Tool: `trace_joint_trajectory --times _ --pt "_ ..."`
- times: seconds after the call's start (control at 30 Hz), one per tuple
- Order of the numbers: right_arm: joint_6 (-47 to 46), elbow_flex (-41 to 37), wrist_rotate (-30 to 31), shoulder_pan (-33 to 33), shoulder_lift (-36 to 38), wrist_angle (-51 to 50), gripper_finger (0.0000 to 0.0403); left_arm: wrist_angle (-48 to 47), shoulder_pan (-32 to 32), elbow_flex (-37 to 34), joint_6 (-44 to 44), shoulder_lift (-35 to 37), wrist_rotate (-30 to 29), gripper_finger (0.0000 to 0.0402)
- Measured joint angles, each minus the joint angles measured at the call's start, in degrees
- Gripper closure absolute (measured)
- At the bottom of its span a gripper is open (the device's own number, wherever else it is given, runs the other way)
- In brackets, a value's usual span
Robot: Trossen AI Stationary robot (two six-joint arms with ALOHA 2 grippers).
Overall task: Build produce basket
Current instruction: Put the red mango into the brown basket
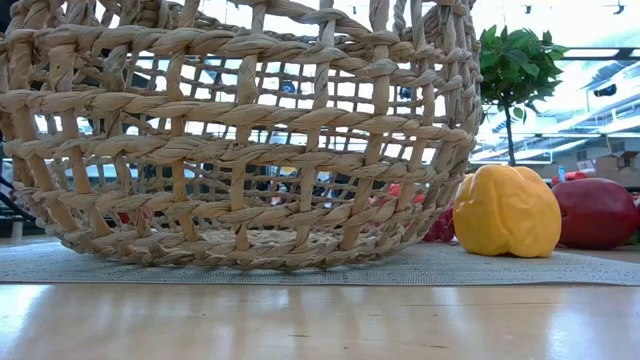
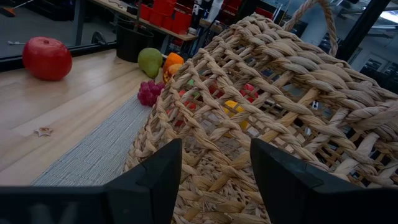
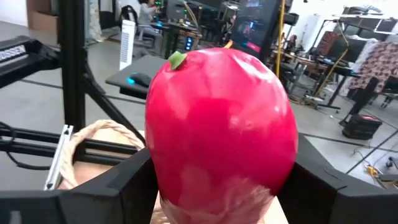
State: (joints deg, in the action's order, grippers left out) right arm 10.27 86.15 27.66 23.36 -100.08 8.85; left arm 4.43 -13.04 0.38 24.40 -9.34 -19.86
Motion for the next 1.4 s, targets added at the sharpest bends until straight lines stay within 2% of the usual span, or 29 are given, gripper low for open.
trace_joint_trajectory --times 0.13,0.47,0.93,1.17,1.4 --pt "-0.19 0.00 0.61 0.12 1.38 -0.85 0.0128 0.00 -0.01 0.00 0.01 0.00 0.00 0.0208" --pt "-5.71 0.04 9.23 0.25 2.83 -4.89 0.0128 0.00 0.00 0.00 -0.02 0.00 0.02 0.0206" --pt "-9.29 0.23 8.77 -0.25 2.78 -10.03 0.0128 0.00 -0.01 0.00 0.00 -0.01 0.02 0.0204" --pt "-13.83 7.64 8.70 -0.27 2.70 -21.74 0.0128 0.00 -0.01 0.00 -0.02 0.00 0.02 0.0208" --pt "-20.54 11.45 8.05 -0.10 2.72 -27.34 0.0128 0.00 -0.02 0.00 0.00 -0.01 0.02 0.0206"
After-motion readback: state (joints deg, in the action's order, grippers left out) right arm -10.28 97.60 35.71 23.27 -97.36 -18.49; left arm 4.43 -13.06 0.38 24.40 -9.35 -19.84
